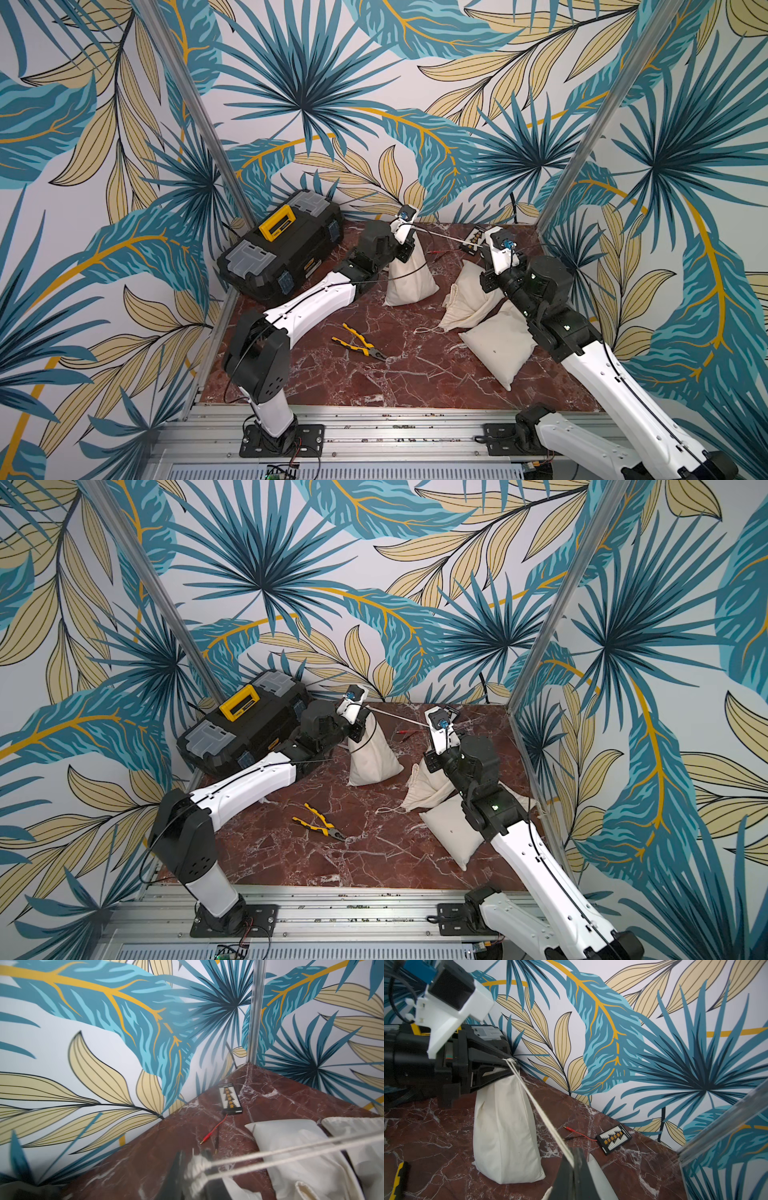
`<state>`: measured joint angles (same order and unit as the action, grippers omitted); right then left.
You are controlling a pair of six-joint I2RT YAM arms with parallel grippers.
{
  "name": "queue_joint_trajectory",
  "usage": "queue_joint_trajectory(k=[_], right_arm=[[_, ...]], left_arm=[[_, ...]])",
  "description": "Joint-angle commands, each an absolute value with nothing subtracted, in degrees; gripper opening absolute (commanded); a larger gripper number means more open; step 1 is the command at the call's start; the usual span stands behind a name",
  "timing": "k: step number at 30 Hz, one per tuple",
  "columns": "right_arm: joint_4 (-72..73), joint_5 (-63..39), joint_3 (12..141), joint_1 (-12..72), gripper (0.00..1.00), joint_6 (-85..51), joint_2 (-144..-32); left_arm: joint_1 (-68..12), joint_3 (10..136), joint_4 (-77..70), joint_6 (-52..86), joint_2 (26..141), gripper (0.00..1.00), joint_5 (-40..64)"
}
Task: Close the soil bag
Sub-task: Frap the soil bag at the center of the board.
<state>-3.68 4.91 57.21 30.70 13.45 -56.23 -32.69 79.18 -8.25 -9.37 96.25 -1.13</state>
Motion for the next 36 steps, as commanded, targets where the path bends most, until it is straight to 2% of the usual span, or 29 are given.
queue_joint_trajectory(k=[1, 7, 9, 14, 20, 27, 30, 33, 36], right_arm=[[9.3, 12.6, 58.5, 27.9, 0.0, 11.5, -54.4], [15.8, 5.6, 57.9, 27.9, 0.0, 8.2, -62.7], [16.9, 6.1, 57.3, 27.9, 0.0, 8.0, -64.3], [16.2, 11.3, 54.3, 27.8, 0.0, 9.7, -66.2], [13.6, 13.8, 50.2, 27.8, 0.0, 9.4, -60.3], [5.9, 20.3, 48.7, 27.7, 0.0, 10.4, -52.4], [6.0, 18.7, 47.3, 27.7, 0.0, 9.7, -51.0], [5.9, 19.4, 46.0, 27.7, 0.0, 9.3, -51.0], [6.7, 20.5, 44.4, 27.4, 0.0, 9.1, -50.5]], left_arm=[[-18.8, 76.5, -0.7, -14.7, 90.8, 0.14, -30.0], [-19.1, 70.0, -0.7, -12.3, 84.8, 0.22, -20.3], [-19.6, 66.6, -1.2, -8.8, 85.1, 0.22, -17.4], [-21.3, 60.9, -1.6, -2.2, 90.0, 0.23, -17.7], [-21.5, 60.9, -2.8, -1.7, 94.4, 0.28, -23.2], [-17.8, 62.6, -2.1, 1.4, 96.9, 0.29, -26.2], [-17.3, 63.6, -2.1, 1.6, 98.3, 0.2, -24.9], [-16.2, 65.1, -1.0, 1.4, 99.8, 0.0, -25.8], [-13.7, 65.0, -0.2, 1.4, 98.7, 0.0, -26.7]])
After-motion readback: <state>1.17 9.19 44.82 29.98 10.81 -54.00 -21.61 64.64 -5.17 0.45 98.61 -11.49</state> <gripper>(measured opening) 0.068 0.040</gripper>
